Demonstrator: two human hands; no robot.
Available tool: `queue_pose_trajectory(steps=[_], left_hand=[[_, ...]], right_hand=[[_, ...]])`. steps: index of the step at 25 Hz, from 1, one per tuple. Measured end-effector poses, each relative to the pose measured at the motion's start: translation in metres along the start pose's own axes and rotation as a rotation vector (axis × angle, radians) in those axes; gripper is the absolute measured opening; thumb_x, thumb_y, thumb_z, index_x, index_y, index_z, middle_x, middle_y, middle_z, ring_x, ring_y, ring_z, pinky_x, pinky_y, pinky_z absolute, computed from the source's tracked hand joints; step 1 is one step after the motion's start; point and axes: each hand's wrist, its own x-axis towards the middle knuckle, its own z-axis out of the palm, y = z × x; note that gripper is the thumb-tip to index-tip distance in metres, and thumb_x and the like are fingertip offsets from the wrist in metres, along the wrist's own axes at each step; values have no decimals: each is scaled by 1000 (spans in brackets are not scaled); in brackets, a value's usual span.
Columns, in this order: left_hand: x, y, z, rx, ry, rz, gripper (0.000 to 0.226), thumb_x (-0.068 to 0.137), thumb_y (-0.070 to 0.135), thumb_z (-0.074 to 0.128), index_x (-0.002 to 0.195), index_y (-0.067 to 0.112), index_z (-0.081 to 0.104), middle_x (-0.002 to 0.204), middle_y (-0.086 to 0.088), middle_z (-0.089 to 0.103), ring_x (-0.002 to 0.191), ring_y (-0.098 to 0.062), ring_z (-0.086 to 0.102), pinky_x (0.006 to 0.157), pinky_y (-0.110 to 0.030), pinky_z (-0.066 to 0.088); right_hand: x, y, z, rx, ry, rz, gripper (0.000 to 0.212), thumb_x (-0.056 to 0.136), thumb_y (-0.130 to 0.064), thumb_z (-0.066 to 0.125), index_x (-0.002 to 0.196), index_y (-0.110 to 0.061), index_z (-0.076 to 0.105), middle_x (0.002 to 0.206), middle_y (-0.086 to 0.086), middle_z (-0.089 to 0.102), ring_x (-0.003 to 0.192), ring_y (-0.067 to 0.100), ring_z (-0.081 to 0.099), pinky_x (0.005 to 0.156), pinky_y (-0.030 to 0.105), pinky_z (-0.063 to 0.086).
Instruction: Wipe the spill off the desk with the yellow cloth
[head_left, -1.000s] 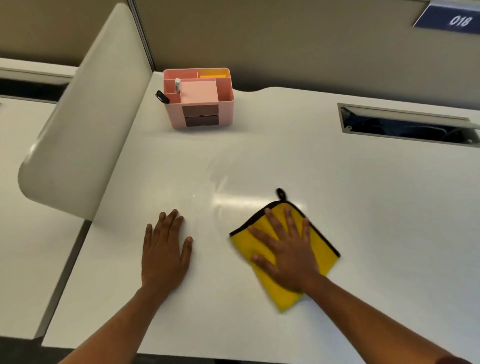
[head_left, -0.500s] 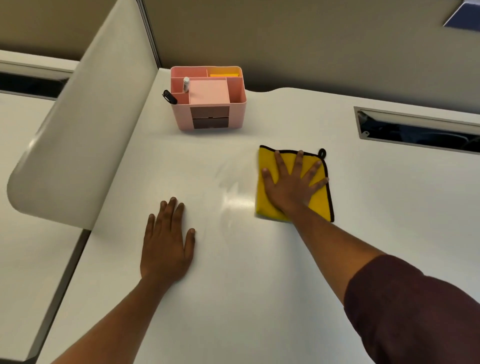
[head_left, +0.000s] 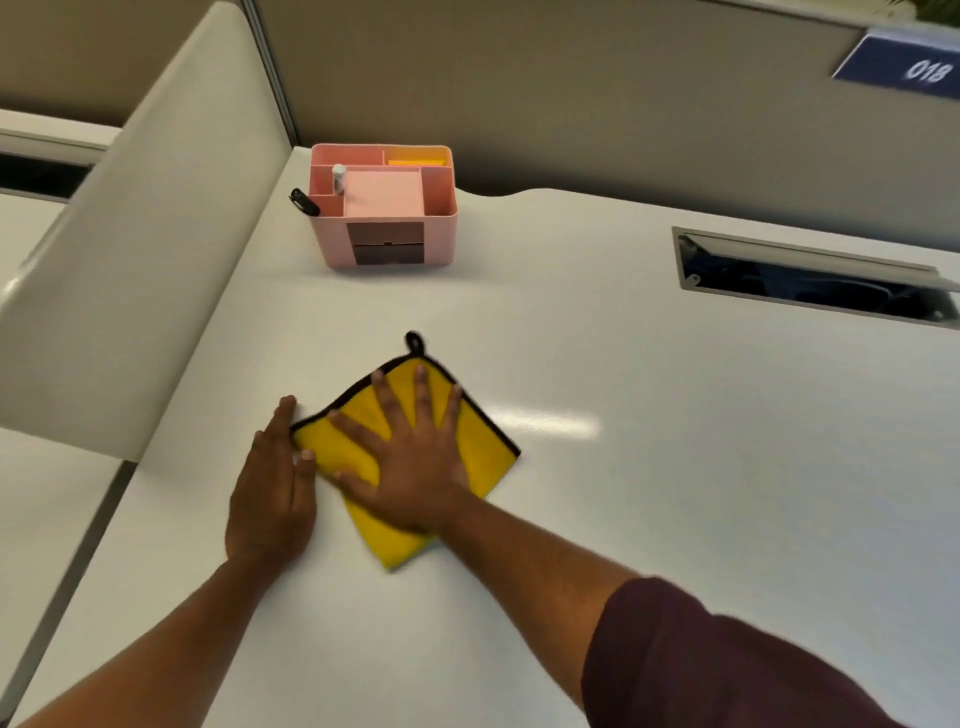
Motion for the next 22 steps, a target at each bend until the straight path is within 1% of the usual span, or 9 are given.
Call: queue_pose_trajectory(steps=[2, 5, 7, 8, 12, 15, 18, 20, 22], left_hand=[[2, 0, 1, 21, -27, -24, 65, 98, 49, 25, 161, 32, 19, 166, 3, 30, 152, -18, 30, 121, -36, 26], [-3, -2, 6, 280, -129, 105, 71, 98, 51, 20, 161, 19, 25, 170, -4, 21, 158, -21, 15, 128, -41, 12], [-14, 8, 13, 358, -188, 152, 77, 98, 56, 19, 161, 13, 23, 171, -5, 15, 159, -22, 9, 128, -42, 10], [-23, 15, 20, 377, -215, 173, 79, 97, 57, 19, 162, 12, 20, 171, -4, 12, 159, -20, 7, 128, -42, 10], [-56, 56, 55, 398, -261, 227, 82, 97, 60, 20, 163, 13, 11, 172, 2, 4, 159, -14, 0, 129, -40, 10], [-57, 82, 74, 383, -270, 245, 83, 97, 62, 19, 163, 14, 8, 172, 4, 3, 159, -12, -2, 129, -37, 8], [-60, 87, 83, 417, -255, 279, 82, 98, 64, 21, 163, 16, 8, 172, 4, 4, 159, -12, -1, 129, -37, 8], [-59, 84, 84, 438, -248, 291, 82, 98, 64, 22, 163, 17, 8, 172, 4, 5, 160, -13, 0, 129, -37, 9], [-58, 83, 84, 440, -232, 282, 81, 98, 65, 23, 163, 18, 10, 172, 4, 7, 160, -14, 3, 128, -38, 12]], right_hand=[[-40, -7, 6, 13, 21, -83, 72, 95, -80, 36, 162, -57, 23, 180, 5, -1, 161, 52, -14, 117, 83, 2], [-94, 8, 12, -10, 34, -179, 75, 94, -80, 41, 162, -58, 21, 181, 3, -2, 162, 51, -13, 118, 83, 1], [-122, 36, 9, -4, 52, -165, 73, 93, -81, 39, 161, -60, 21, 181, 1, -1, 163, 49, -10, 119, 83, 0], [-136, 52, 5, -1, 56, -126, 71, 94, -82, 38, 160, -61, 22, 181, -1, 0, 163, 47, -9, 119, 83, 2], [-181, 136, -9, -31, 72, 147, 69, 96, -86, 29, 160, -65, 15, 181, -4, -1, 165, 44, -6, 119, 82, 10], [-209, 212, -28, -68, 52, 407, 69, 95, -87, 23, 160, -66, 11, 180, -6, 0, 165, 42, -3, 120, 81, 11], [-246, 284, -44, -79, 26, 695, 71, 93, -87, 17, 160, -65, 10, 180, -6, 5, 165, 42, 2, 120, 80, 13], [-270, 304, -46, -41, 31, 876, 74, 90, -89, 8, 160, -64, 8, 180, -4, 7, 164, 43, 0, 120, 81, 11], [-282, 291, -41, 6, 56, 1005, 77, 89, -90, 1, 161, -64, 2, 180, -2, 4, 164, 45, -5, 118, 83, 8]])
